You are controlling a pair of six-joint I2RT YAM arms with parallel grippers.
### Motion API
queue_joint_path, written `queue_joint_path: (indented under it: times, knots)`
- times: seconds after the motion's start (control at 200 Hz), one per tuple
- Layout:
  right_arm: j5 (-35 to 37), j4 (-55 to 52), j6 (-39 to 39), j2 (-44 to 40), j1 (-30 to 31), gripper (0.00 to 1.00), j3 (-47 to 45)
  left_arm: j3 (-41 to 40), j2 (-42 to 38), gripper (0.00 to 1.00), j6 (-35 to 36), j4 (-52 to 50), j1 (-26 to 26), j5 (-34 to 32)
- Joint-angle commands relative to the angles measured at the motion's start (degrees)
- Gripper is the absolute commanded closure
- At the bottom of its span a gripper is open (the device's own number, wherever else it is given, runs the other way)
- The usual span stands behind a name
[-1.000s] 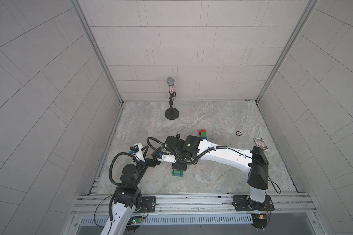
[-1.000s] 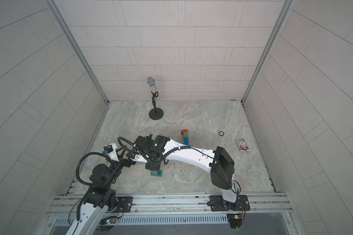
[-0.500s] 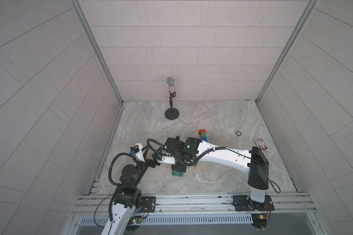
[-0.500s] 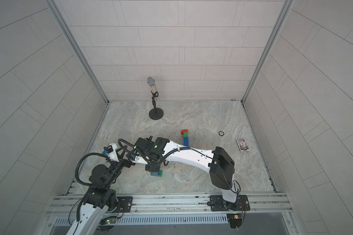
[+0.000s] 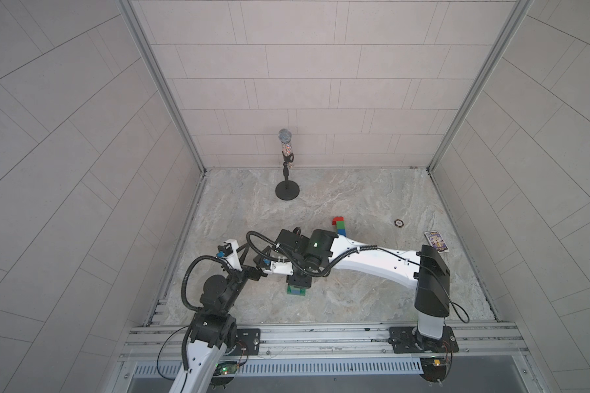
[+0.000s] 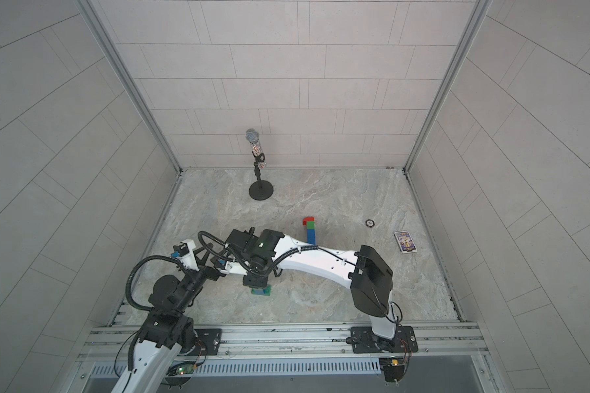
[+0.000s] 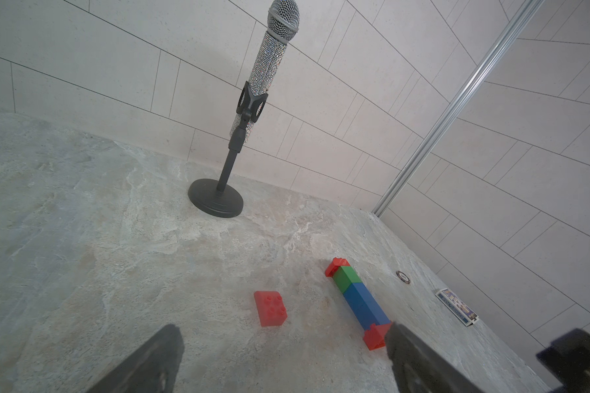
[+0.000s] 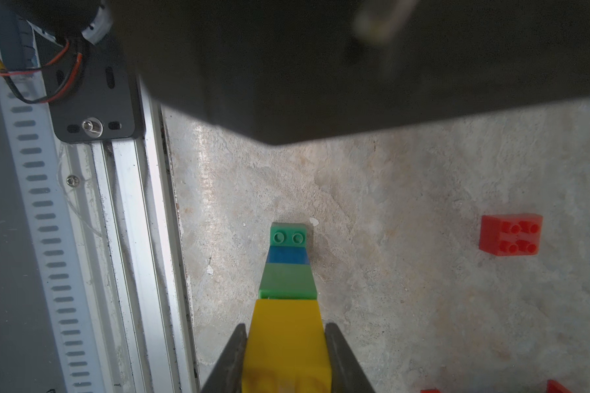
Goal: Assemble the number 1 with lego
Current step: Assemble the lego brick with the lego brick.
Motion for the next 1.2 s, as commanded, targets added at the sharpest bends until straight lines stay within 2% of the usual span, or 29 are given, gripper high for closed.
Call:
queue_joint_path:
  times: [0.0,0.495,0.7,1.021,1.196]
  knots:
    - [-0.8,-1.3,-1.8,1.7,0.3,1.0,-3.1,-1.1,-0.2,0.0,0.4,1.4,0.1,0.3]
    - [3.6,0.6,-4.3,0.5,1.5,1.0,-3.7,-1.1,0.1,0.0,0.3,1.5,0.0,-0.1]
    - [2.7,0.7,-5.2,0.3,2.1,1.0,-3.4,-1.1,0.2,0.0,0.2,1.5,0.0,-0.2]
    - [-4.1,-3.1,-3.8,4.2,2.0,1.0,1.0,-1.2,0.2,0.0,0.2,1.5,0.1,-0.3]
    - [-1.8,-4.9,-3.2,6.4,2.0,1.0,2.1,-1.1,0.1,0.0,0.2,1.4,0.1,-0.3]
